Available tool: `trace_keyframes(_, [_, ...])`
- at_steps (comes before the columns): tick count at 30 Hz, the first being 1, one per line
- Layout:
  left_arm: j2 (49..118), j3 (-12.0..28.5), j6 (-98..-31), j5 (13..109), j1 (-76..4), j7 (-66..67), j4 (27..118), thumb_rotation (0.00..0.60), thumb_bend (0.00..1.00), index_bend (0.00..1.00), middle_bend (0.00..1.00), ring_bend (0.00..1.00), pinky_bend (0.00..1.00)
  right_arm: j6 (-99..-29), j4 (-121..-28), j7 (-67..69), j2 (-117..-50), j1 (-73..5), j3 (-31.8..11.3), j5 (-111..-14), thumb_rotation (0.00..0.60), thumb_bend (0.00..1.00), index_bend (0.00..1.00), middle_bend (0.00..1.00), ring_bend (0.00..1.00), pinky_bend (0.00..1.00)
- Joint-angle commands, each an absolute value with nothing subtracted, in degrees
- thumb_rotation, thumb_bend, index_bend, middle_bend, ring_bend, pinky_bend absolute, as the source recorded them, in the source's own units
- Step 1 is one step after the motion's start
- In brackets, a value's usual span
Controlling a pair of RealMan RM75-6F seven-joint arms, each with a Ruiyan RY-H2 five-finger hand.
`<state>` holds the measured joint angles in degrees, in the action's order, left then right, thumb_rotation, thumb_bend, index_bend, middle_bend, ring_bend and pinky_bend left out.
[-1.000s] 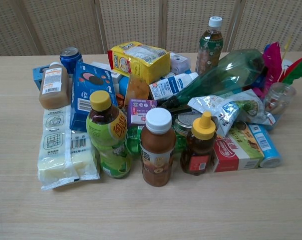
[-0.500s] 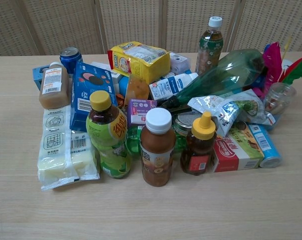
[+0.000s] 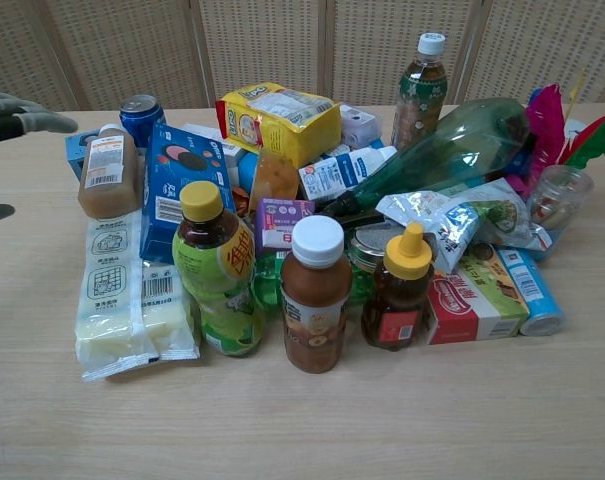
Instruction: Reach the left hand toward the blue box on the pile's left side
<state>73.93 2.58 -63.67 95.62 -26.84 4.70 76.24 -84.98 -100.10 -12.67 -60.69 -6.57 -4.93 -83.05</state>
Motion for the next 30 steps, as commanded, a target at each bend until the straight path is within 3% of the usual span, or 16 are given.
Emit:
trace_keyframes(1, [77.7,3.5,-62.2,95.5,-29.4,7.4,72.7,0.600,0.40,0.00,0.00,0.00,0.00,-85.4,-100.1,-12.5,-60.3,-6.2,-5.0,-82.8,0.345,0.18,0.04,0.04,0.00,0.00])
trace_keyframes(15, [90.3,4.5,-66.1,96.4,-33.8,9.7,60.1,0.600,0.36,0.00,0.00,0.00,0.00,-86.6,-99.8,-11.3,-58.2,-4.8,-5.5,-81.8,0.346,0.18,0.04,0.04,0.00,0.00])
trace_keyframes(30, [95.4,3.2,-62.8,95.1,-37.9,10.4,54.2,0.600,0.36,0.00,0.00,0.00,0.00,-86.6,-99.3,-11.1,-58.1,-4.2,-5.7,-81.2,0.345,0.18,0.04,0.04,0.00,0.00])
